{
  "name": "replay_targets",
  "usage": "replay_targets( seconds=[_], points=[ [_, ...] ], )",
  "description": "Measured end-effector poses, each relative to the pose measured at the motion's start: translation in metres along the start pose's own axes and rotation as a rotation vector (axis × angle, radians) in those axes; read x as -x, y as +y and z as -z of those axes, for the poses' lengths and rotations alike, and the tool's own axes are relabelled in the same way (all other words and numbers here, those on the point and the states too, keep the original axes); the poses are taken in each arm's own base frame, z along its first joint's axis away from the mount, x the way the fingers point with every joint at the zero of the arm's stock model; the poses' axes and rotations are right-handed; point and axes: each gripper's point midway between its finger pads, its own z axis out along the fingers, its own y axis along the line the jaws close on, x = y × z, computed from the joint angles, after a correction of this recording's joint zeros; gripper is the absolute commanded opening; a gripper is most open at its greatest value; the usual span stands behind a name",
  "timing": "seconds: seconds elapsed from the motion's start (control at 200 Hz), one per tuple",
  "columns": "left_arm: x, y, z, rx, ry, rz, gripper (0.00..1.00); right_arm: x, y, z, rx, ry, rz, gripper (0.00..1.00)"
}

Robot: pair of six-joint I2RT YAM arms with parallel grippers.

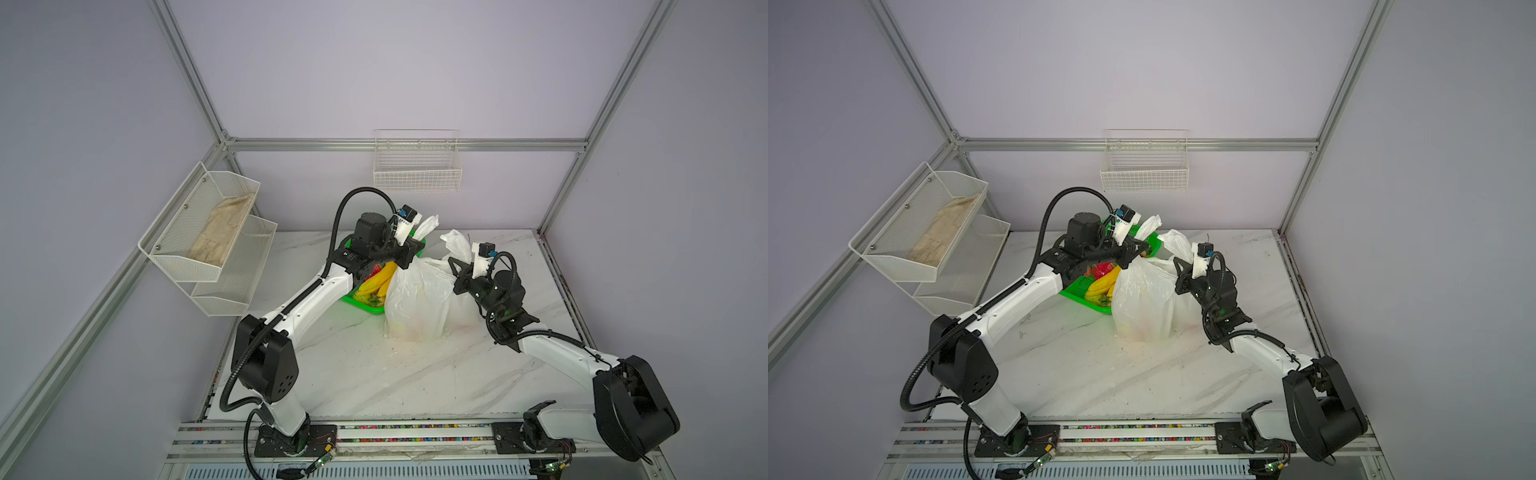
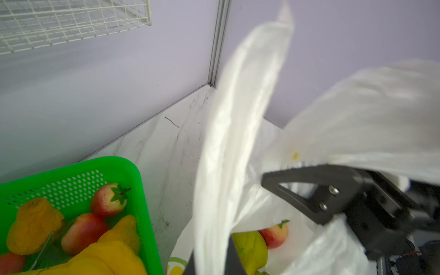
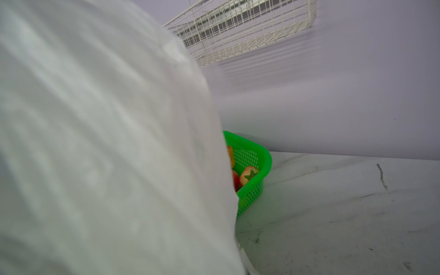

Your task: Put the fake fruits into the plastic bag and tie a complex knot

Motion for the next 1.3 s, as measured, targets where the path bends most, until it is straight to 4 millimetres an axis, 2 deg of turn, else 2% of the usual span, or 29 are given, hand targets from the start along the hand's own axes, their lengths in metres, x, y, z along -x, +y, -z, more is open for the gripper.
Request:
replay_targets(
  seconds=[0.105, 0.225, 0.35, 0.52, 0.645, 0.73, 0.835, 0.925, 1.05, 1.3],
  points=[
    [-0.005, -0.013, 0.018, -0.021, -0.036, -0.043, 0.01, -0.003, -0.011, -0.011, 0.012, 0.047, -0.045, 0.05],
    [-0.016, -0.020, 0.023, -0.045, -0.064, -0.074, 0.00, -0.018, -0.010, -0.026, 0.045, 0.133, -0.097, 0.05],
    [-0.029, -0.030, 0.016, -0.076, -0.037, -0.157, 0.00, -0.030, -0.008, -0.034, 0.065, 0.203, -0.115, 0.05],
    [-0.046, -0.053, 0.000, -0.148, 0.041, -0.286, 0.00, -0.039, -0.009, -0.032, 0.066, 0.241, -0.096, 0.05],
    [-0.059, -0.058, -0.011, -0.179, 0.092, -0.333, 0.00, -0.041, -0.009, -0.032, 0.065, 0.259, -0.083, 0.05],
    [-0.058, -0.056, -0.018, -0.186, 0.117, -0.339, 0.00, -0.041, -0.008, -0.032, 0.073, 0.260, -0.066, 0.07],
    [-0.045, -0.051, -0.031, -0.186, 0.125, -0.338, 0.00, -0.040, -0.008, -0.032, 0.079, 0.256, -0.025, 0.09],
    [-0.031, -0.049, -0.039, -0.188, 0.120, -0.340, 0.00, -0.039, -0.007, -0.030, 0.085, 0.248, 0.013, 0.15],
    [-0.022, -0.045, -0.043, -0.190, 0.124, -0.333, 0.00, -0.034, -0.005, -0.024, 0.092, 0.227, 0.059, 0.26],
    [-0.031, -0.040, -0.042, -0.231, 0.154, -0.293, 0.00, -0.018, 0.004, -0.008, 0.143, 0.162, 0.135, 0.53]
  ],
)
